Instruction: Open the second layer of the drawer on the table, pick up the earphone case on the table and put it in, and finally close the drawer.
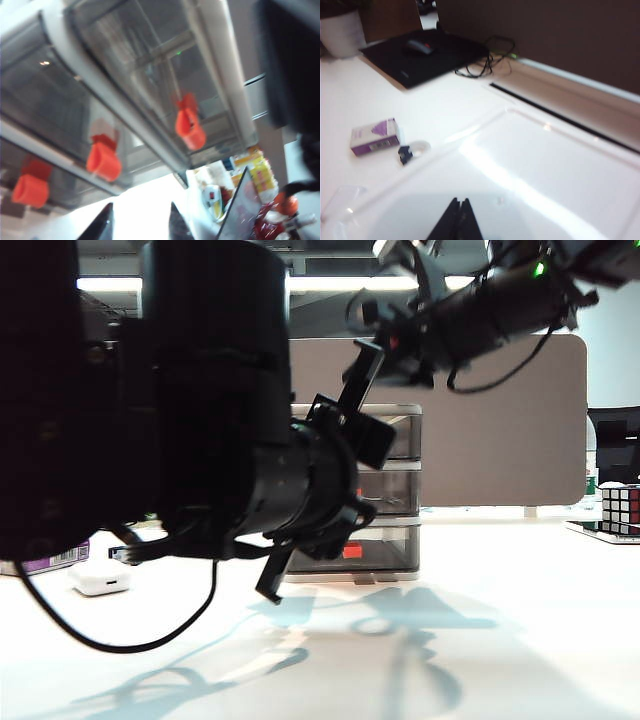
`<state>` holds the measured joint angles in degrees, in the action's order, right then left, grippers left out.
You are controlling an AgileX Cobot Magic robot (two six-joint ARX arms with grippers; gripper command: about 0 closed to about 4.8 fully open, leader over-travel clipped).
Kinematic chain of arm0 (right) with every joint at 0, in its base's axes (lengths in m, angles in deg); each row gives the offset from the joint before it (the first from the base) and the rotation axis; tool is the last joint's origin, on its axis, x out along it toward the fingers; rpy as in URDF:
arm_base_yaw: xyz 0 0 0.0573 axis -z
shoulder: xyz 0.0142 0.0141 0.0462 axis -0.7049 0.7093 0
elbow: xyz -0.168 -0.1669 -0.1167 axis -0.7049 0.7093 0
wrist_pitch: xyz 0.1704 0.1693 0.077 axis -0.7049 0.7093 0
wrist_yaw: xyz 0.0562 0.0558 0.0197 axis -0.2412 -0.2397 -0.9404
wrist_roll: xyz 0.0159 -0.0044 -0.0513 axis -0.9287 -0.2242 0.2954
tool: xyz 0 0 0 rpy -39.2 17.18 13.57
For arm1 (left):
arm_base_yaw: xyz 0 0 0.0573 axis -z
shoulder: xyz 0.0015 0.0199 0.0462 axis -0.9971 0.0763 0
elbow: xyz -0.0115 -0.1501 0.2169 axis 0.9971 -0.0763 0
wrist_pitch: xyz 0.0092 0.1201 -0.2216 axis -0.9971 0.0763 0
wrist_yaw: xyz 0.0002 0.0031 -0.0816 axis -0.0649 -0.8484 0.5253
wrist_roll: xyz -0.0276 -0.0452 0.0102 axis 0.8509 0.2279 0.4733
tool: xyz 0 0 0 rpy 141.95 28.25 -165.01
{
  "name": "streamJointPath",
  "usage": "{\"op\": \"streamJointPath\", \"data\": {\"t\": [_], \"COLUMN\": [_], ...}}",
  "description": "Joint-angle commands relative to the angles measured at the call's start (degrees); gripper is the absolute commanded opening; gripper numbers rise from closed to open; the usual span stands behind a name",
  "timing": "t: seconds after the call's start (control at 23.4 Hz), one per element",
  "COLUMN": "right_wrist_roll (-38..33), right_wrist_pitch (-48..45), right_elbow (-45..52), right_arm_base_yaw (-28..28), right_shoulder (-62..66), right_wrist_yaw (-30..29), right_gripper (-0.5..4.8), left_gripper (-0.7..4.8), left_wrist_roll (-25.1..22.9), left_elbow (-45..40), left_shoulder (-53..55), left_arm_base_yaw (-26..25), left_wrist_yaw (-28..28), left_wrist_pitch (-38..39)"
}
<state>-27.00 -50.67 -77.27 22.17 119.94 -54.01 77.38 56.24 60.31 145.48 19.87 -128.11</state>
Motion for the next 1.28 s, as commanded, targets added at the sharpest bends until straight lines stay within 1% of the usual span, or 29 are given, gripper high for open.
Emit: {"op": "streamJointPath", "data": {"t": [0.04,0.3,0.56,0.6,0.68,0.73,0.81,0.94,1.03,1.28], "right_wrist_roll": [0.11,0.13,0.11,0.09,-0.17,-0.5,-0.57,-0.55,-0.55,-0.52], "right_wrist_pitch": [-0.42,-0.61,-2.32,-2.32,-2.08,-2.08,-2.16,-2.16,-2.16,-2.16], "right_elbow": [-0.24,-0.22,-0.26,-0.33,-0.66,-0.87,-1.07,-1.09,-1.09,-1.11], "right_arm_base_yaw": [-0.07,-0.11,-0.09,-0.09,-0.09,-0.11,-0.11,-0.11,-0.11,-0.11], "right_shoulder": [1.84,3.98,3.98,3.98,3.98,3.98,3.98,3.98,3.98,3.98], "right_wrist_yaw": [-0.24,0.17,0.2,0.17,0.17,0.15,0.15,0.17,0.15,0.17], "right_gripper": [-0.05,-0.05,-0.05,-0.05,-0.05,-0.05,-0.05,-0.05,-0.05,-0.05], "left_gripper": [1.34,1.33,1.3,1.29,1.29,1.29,1.29,1.29,1.29,1.29], "left_wrist_roll": [1.86,2.51,2.8,3.61,8.33,12.17,16.63,21.4,22.4,22.43], "left_elbow": [1.68,2.21,2.25,2.25,2.25,2.27,2.32,2.78,3.08,3.8], "left_shoulder": [-0.13,-0.09,0.13,0.46,1.84,3.13,5.09,6.58,7.02,7.02], "left_arm_base_yaw": [0.11,0.02,0.0,-0.02,-0.83,-0.94,-1.25,-1.25,-1.03,-0.7], "left_wrist_yaw": [-1.62,-4.22,-8.35,-8.96,-8.41,-8.79,-8.48,-8.44,-8.22,-6.88], "left_wrist_pitch": [-1.62,-1.6,-1.57,-1.57,-1.55,-1.55,-1.55,-1.55,-1.57,-1.57]}}
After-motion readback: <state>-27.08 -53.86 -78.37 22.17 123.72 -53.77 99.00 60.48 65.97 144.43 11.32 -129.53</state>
